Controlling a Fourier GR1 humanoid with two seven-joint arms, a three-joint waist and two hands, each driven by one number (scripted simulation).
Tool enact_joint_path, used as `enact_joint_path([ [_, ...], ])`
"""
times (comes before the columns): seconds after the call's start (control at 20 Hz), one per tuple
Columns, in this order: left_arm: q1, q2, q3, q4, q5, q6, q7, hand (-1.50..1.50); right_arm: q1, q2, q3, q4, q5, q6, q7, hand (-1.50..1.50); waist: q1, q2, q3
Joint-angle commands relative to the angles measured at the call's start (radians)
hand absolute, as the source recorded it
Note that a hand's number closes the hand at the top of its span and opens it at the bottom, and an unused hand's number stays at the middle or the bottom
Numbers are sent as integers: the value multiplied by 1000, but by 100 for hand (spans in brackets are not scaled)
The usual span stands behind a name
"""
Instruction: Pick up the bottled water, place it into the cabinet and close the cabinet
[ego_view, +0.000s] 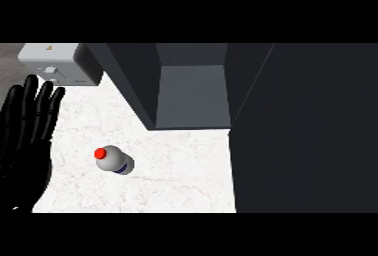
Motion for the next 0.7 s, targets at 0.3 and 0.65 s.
enact_joint_path([
  [0.3,82,34,17,75,209,-134,151,-150,164,-12,42,-94,-137,90,140,-150,15,-14,5],
  [0.65,169,52,23,-131,267,-107,321,-150,461,-12,95,-324,-201,150,173,-150,12,-20,5],
])
